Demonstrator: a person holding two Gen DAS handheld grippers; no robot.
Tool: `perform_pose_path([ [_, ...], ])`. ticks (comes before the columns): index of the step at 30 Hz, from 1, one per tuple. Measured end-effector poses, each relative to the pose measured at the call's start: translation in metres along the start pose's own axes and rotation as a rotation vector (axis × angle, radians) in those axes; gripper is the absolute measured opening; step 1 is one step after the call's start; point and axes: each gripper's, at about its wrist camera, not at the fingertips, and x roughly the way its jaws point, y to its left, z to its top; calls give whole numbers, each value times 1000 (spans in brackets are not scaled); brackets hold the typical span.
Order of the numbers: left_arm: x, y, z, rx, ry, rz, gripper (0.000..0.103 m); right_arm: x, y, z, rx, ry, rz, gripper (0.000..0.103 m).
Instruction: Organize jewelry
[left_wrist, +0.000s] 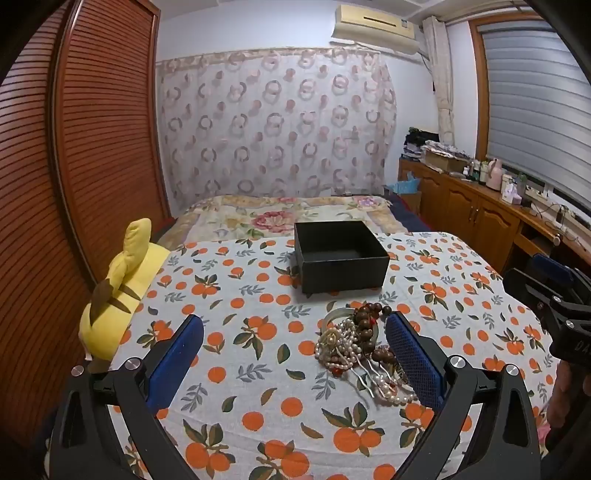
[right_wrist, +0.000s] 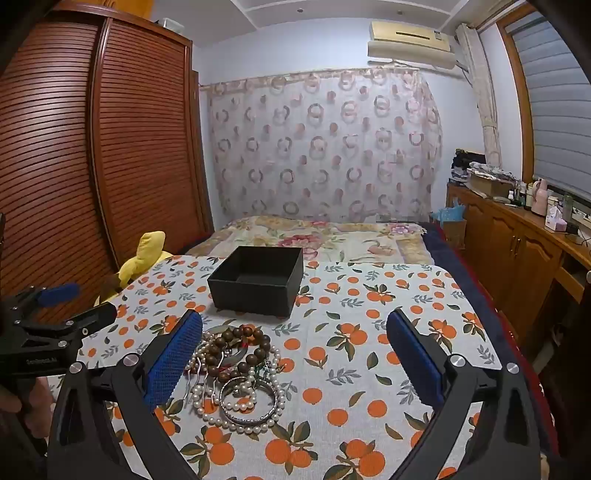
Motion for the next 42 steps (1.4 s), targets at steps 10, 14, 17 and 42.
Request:
perform_pose_path([
  [10,0,0,0,-3,2,-2,95,1,1,-2,-4,-2,-5,101],
  [14,0,0,0,-4,-1,-2,95,1,0,-2,-4,-1,-5,101],
  [17,0,0,0,-5,-2,-2,95,0,0,-2,-3,-2,-3,101],
  [42,-5,-3,3,-9,-8,-5,95,-1,1,-2,1,-5,0,101],
])
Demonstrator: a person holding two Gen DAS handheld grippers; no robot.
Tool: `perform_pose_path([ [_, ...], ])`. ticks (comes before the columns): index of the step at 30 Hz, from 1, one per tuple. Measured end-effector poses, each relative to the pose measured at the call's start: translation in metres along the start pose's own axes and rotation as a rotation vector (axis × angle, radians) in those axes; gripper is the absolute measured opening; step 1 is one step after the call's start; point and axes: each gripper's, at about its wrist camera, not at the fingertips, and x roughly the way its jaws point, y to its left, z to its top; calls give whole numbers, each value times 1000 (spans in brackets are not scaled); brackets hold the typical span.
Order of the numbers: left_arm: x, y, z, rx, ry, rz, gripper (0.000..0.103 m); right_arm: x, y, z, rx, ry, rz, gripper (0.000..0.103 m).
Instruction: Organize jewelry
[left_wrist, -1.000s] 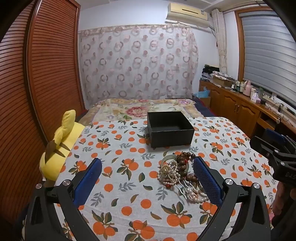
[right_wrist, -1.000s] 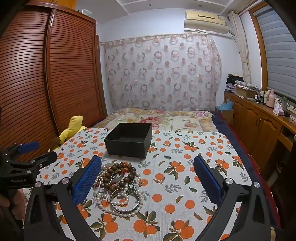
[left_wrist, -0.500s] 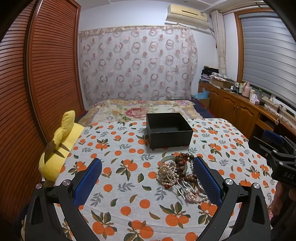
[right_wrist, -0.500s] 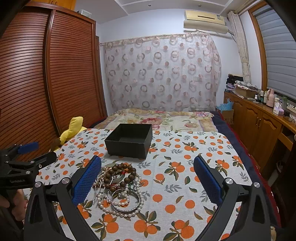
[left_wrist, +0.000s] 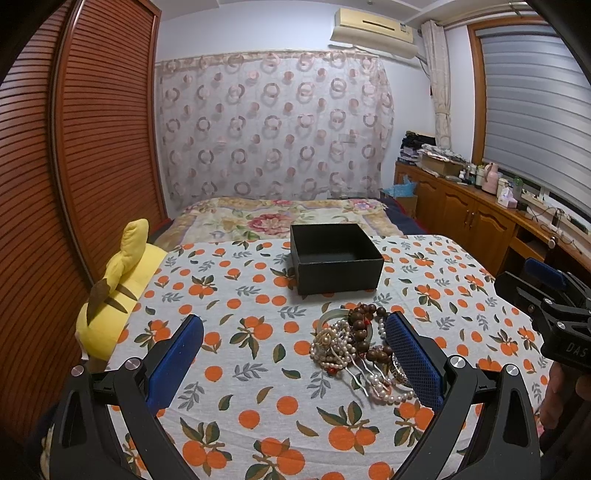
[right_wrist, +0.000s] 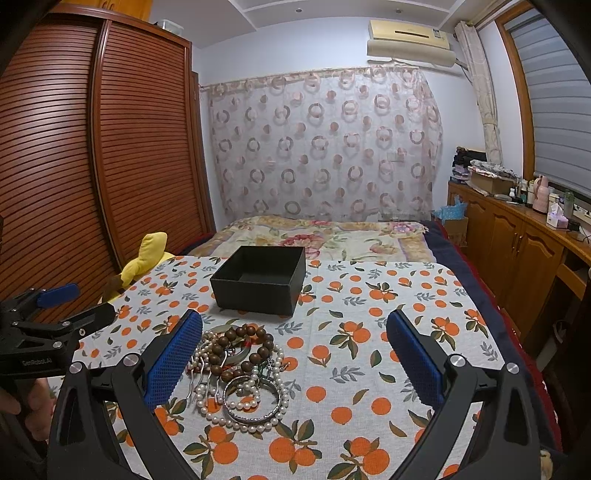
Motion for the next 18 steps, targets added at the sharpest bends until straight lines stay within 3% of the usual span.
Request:
perform_pose_path([
  [18,1,1,-1,-2,-1,-3,95,1,7,-1,4,-1,4,101],
])
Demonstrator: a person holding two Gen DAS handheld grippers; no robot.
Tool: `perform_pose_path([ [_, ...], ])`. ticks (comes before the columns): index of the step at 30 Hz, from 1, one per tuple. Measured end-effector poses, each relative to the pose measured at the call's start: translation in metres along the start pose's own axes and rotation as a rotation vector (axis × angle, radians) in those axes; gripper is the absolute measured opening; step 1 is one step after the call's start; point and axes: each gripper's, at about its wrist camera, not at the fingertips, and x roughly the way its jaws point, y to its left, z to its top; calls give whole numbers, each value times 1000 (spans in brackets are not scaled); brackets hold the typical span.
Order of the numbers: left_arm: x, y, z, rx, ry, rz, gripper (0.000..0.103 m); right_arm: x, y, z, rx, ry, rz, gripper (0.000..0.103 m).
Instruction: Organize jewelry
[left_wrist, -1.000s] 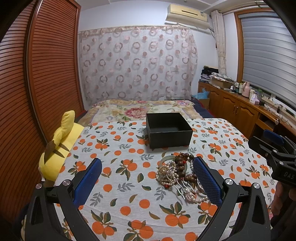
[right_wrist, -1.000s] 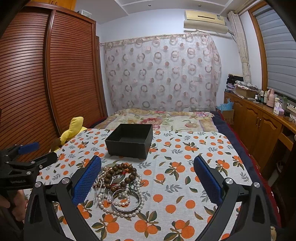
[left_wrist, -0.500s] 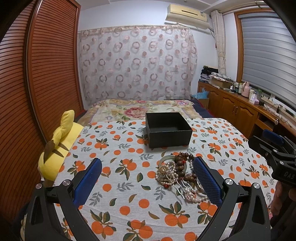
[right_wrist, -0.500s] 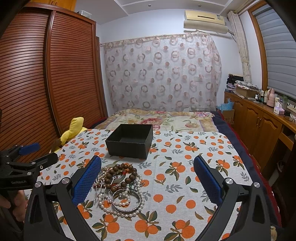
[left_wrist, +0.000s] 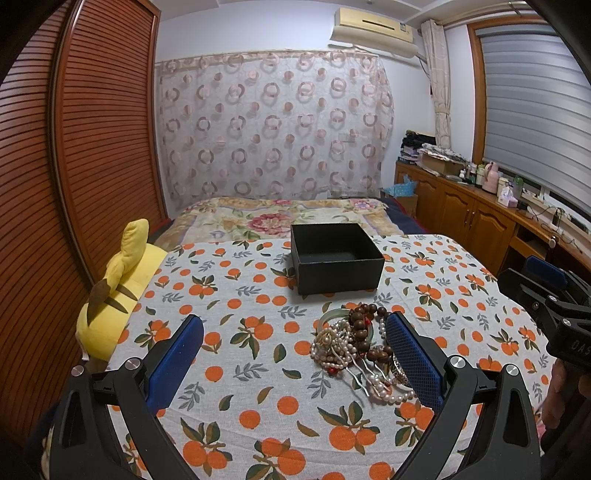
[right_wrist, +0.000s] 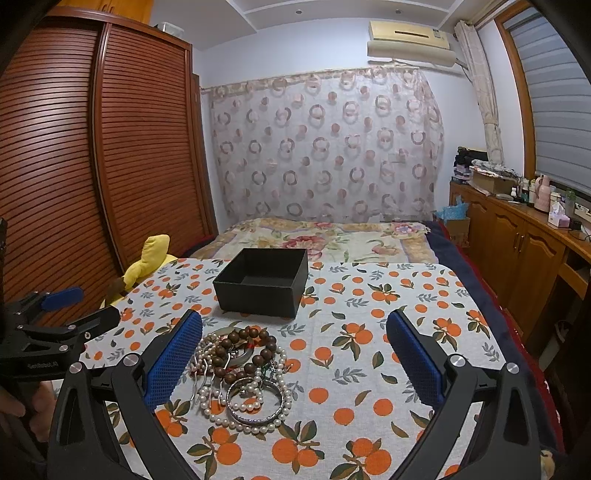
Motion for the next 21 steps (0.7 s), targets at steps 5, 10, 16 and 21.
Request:
perform_pose_path([
  [5,0,0,0,0,0,0,95,0,-1,0,-2,-1,-1,101],
  [10,0,0,0,1,-1,0,95,0,-1,0,0,-2,-1,101],
  [16,0,0,0,0,0,-1,95,-1,0,0,0,-2,0,101],
  [21,-2,-2,0,1,-1,-1,95,0,1,0,1,-3,1,101],
])
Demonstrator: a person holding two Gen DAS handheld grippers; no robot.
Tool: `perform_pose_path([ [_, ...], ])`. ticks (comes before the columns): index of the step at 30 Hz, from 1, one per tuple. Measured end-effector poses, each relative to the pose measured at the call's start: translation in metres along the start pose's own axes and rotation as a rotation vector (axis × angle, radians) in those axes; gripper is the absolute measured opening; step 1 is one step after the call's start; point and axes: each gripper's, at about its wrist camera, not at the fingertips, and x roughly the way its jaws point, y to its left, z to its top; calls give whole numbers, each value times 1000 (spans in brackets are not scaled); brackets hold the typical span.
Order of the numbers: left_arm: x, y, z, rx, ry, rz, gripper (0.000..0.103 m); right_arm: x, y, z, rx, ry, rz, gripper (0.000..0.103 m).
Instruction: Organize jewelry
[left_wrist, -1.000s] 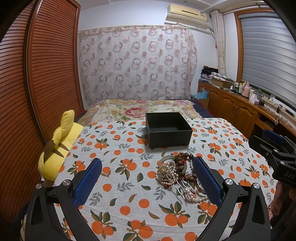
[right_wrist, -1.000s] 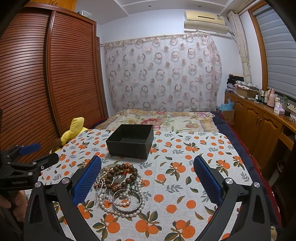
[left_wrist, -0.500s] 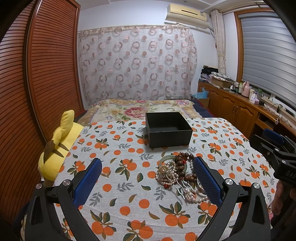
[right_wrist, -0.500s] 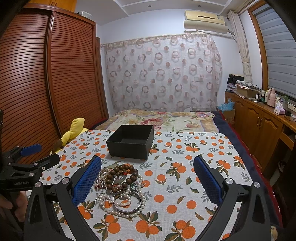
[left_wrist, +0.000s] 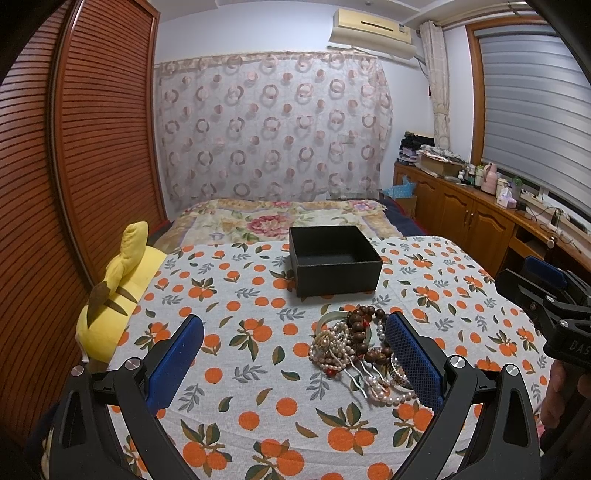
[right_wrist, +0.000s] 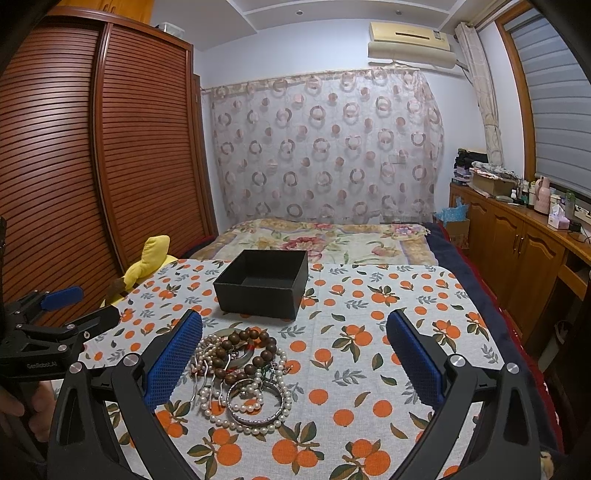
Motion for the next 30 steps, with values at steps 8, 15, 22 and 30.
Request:
perform_pose_path([
  [8,-1,-1,1,-1,3,-1,95,1,3,1,-4,0,2,101],
  [15,9,-4,-5,-6,30,-8,95,2,2,4,-2,18,9,101],
  [22,25,7,-18,-18,76,-41,95,10,-3,-8,-15,32,26,101],
  [30,45,8,-30,-23,128,-111,95,24,-9,-24,-29,88,59,91],
])
